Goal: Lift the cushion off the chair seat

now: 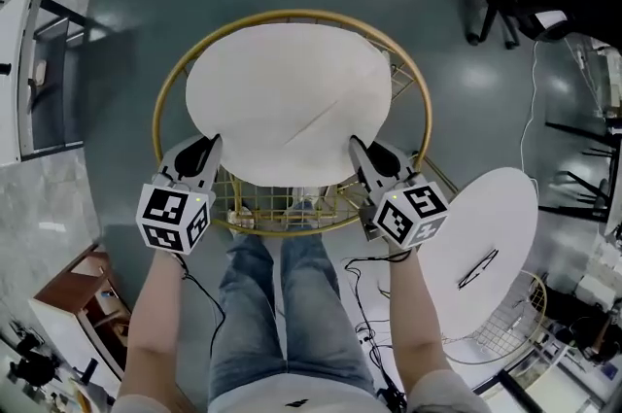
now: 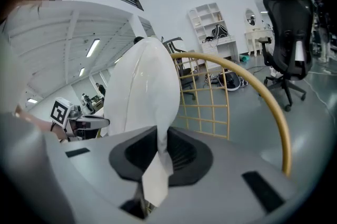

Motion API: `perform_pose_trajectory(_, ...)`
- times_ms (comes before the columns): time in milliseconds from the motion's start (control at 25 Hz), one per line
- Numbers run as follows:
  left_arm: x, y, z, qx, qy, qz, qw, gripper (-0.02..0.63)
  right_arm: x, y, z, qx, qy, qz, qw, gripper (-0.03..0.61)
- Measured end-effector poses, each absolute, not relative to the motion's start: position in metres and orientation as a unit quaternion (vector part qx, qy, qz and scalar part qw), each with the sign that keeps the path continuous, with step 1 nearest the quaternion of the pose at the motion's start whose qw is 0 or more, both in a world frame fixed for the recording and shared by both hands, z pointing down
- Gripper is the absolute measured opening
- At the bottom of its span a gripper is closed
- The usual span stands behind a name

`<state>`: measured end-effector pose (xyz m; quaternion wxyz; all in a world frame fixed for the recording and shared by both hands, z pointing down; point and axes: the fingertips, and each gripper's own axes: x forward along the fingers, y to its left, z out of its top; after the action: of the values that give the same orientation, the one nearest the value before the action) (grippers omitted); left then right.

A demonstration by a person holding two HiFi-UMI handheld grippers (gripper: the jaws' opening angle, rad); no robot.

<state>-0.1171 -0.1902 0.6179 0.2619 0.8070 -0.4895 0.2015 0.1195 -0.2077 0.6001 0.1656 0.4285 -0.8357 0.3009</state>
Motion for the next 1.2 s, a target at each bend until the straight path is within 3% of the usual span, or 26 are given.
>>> perform_pose_trajectory(1200,-0.117,-0.173,0.418,0.874,-0.434,0.144,0.167,0.037,0.119,-0.145,0.399,0.523,-0.818,0.221,0.087,0.054)
